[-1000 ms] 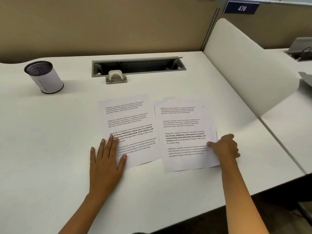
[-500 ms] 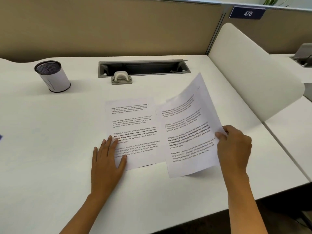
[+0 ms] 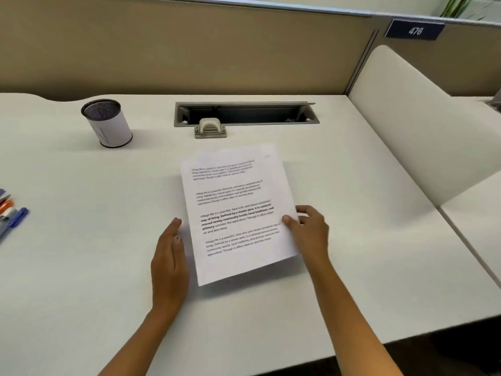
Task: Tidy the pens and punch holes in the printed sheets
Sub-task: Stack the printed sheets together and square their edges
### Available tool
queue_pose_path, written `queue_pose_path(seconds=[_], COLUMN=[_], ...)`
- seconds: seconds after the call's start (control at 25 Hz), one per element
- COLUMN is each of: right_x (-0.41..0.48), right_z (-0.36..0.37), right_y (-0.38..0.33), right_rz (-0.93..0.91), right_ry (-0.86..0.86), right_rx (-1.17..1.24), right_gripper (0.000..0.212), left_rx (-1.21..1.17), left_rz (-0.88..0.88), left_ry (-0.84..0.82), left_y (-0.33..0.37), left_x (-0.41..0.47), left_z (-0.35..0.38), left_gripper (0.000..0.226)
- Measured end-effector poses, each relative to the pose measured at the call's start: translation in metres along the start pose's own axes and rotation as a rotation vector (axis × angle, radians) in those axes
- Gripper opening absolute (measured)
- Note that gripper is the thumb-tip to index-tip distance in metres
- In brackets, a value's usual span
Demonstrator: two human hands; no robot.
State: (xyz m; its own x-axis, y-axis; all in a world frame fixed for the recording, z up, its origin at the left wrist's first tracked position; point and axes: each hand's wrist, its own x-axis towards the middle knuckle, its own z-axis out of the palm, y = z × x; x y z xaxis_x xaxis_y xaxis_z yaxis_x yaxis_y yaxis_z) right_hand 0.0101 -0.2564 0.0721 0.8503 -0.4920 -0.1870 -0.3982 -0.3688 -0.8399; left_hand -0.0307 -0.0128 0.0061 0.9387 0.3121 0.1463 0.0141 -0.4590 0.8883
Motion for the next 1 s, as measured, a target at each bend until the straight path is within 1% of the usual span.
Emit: queue_pose_path(seconds=[0.04,0.12,0.2,0.24,0.32,0.44,0.52,0.68,0.76,0.88,1.0], right_x=[-0.003,-0.007,-0.009,-0.010,-0.013,-0.018,-0.016,-0.007,-0.008,-0.020,-0.031], right_z=[0.010,0.025,0.034,0.036,0.042,0.051,0.055,0.057,0.061,0.074,0.086], right_y=[0.002,0.006,0.007,0.007,0.004,-0.004,-0.011,-0.017,-0.019,-0.019,-0.020], right_rz=[0.002,-0.022,-0.064,-0.071,-0.059,-0.039,0.021,0.140,0.173,0.145,0.069], right_ry=[-0.008,0.010,0.046,0.059,0.063,0.061,0.040,-0.039,-0.036,0.004,0.015], right_rx=[-0.018,-0.110,-0.288,-0.368,-0.435,-0.492,-0.521,-0.473,-0.568,-0.721,-0.764], right_gripper=[0.027,0.028,0.033,0.037,0.042,0.041,0.045,0.054,0.057,0.061,0.066], left_rx=[0.057,0.279,0.539,0.630,0.723,0.773,0.789,0.800,0.789,0.782,0.760], left_rz=[0.018,0.087,0.154,0.170,0.173,0.171,0.172,0.169,0.164,0.163,0.161], left_ry=[-0.020,-0.094,-0.162,-0.181,-0.193,-0.193,-0.200,-0.206,-0.208,-0.219,-0.221], left_y=[0.000,-0.002,-0.002,-0.001,-0.002,-0.003,-0.003,-0.001,-0.001,0.000,0.000], left_x=[0.001,0.001,0.001,0.001,0.001,0.001,0.001,0.001,0.002,0.001,0.002], left_z=[0.000,0.003,0.008,0.010,0.011,0.012,0.013,0.013,0.012,0.012,0.012], left_gripper=[0.043,0.045,0.050,0.055,0.062,0.062,0.062,0.063,0.063,0.064,0.064])
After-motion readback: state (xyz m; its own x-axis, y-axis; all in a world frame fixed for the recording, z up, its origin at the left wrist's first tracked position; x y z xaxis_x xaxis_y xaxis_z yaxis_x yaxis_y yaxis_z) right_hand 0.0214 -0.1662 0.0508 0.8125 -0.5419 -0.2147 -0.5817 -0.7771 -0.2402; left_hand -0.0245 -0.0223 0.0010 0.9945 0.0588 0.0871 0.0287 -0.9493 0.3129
